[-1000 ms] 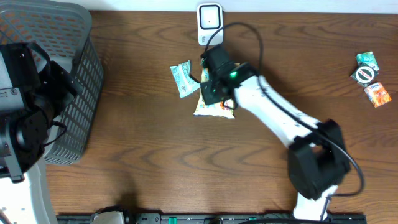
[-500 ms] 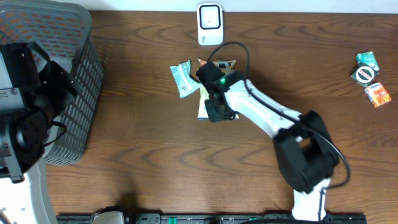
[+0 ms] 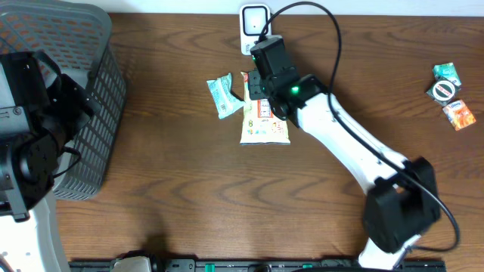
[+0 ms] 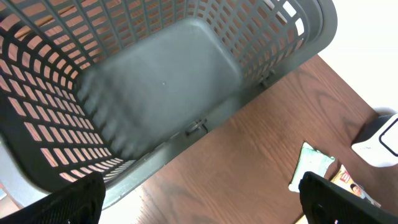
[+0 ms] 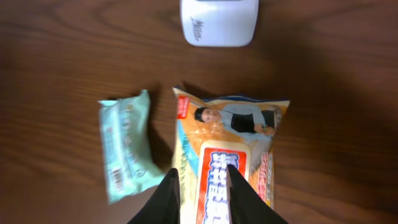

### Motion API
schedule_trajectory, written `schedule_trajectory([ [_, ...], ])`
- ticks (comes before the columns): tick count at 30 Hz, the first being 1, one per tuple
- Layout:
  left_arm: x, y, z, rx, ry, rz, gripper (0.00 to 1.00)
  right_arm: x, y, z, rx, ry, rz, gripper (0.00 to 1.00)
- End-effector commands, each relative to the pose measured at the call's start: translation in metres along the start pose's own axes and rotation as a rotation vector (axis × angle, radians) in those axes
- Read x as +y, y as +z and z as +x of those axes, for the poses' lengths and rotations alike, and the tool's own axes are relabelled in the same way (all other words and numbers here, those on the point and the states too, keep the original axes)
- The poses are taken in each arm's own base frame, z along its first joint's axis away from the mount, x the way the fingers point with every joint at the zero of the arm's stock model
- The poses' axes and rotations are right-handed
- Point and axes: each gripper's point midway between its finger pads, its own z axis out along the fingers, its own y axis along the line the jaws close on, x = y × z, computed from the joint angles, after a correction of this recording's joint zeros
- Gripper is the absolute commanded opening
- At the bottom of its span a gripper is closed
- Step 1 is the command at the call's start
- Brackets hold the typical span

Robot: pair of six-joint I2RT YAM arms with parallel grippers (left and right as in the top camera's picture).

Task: Scan the item barcode
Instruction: 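Hold the snack bag up in front of the scanner with right gripper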

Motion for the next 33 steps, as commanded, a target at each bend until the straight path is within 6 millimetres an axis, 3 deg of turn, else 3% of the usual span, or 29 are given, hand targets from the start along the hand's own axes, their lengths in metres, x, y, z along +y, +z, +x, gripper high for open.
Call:
schedule_trajectory([
  [1, 0.001, -0.001, -0.002, -0.006, -0.014, -0.003, 0.98, -0.015, 0.040, 0.026, 0.069, 0.006, 0.063, 0.19],
  [5, 0.001, -0.001, -0.002, -0.006, -0.014, -0.003, 0.98, -0.016, 0.079, 0.055, 0.136, 0.010, 0.062, 0.23],
  [8, 0.001, -0.001, -0.002, -0.006, -0.014, -0.003, 0.98, -0.021, 0.092, 0.075, 0.186, -0.002, 0.087, 0.24],
  [11, 0.001, -0.001, -0.002, -0.006, -0.014, -0.003, 0.98, -0.025, 0.088, 0.082, 0.220, -0.010, 0.104, 0.23],
  [14, 0.001, -0.001, -0.002, -0.006, -0.014, -0.003, 0.98, -0.026, 0.070, 0.075, 0.224, -0.010, 0.105, 0.24],
  [19, 0.001, -0.001, -0.002, -0.006, -0.014, -0.003, 0.98, -0.025, 0.022, 0.040, 0.155, 0.007, 0.080, 0.35],
  [24, 0.001, -0.001, -0.002, -0.006, -0.014, -0.003, 0.98, -0.017, -0.012, 0.017, 0.090, 0.009, 0.033, 0.37],
  [28, 0.001, -0.001, -0.002, -0.006, -0.014, -0.003, 0.98, -0.009, -0.008, 0.025, 0.106, -0.007, 0.027, 0.38],
  [33, 0.001, -0.001, -0.002, -0.006, -0.014, -0.003, 0.98, -0.011, 0.026, 0.061, 0.208, -0.038, 0.066, 0.35],
])
